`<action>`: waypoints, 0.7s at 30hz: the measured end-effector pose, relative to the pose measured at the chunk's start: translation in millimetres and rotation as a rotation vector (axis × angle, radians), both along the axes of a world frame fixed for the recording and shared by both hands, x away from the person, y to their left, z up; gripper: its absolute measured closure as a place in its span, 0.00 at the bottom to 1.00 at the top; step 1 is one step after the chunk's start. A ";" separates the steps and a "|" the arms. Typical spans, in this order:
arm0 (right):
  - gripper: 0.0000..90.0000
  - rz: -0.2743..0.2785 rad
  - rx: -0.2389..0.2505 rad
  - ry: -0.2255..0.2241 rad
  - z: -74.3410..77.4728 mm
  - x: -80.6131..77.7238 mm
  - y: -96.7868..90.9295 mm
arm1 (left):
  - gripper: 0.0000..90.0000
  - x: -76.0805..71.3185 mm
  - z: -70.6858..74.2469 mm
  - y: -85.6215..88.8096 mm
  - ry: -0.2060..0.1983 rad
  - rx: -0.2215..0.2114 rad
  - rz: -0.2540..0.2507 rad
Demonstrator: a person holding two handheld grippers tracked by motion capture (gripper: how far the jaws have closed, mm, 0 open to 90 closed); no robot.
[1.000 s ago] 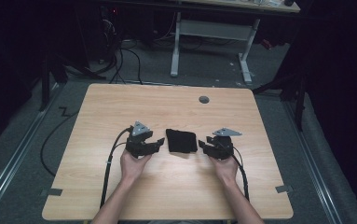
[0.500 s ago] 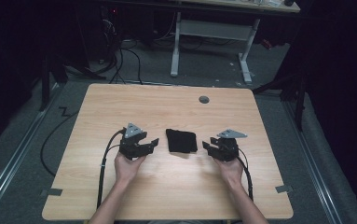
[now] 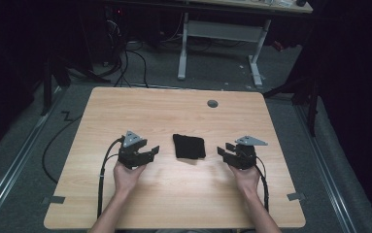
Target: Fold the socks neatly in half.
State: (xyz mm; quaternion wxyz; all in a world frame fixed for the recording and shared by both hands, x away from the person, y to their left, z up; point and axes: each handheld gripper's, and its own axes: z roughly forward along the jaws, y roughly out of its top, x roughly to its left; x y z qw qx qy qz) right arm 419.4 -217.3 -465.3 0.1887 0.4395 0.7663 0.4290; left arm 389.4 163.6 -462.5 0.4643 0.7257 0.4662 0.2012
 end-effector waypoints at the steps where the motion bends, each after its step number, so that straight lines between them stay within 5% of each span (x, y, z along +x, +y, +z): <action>1: 0.61 0.000 0.000 -0.001 -0.3 -0.2 -0.8 | 0.45 -1.0 0.1 2.4 -0.002 -0.002 0.004; 9: 0.60 -0.003 0.040 0.004 -1.8 -5.8 -12.1 | 0.45 -4.6 0.8 13.6 0.000 -0.011 0.027; 21: 0.60 -0.034 0.022 -0.007 -1.2 -15.3 -30.9 | 0.45 -9.8 -8.2 27.4 0.021 -0.007 0.058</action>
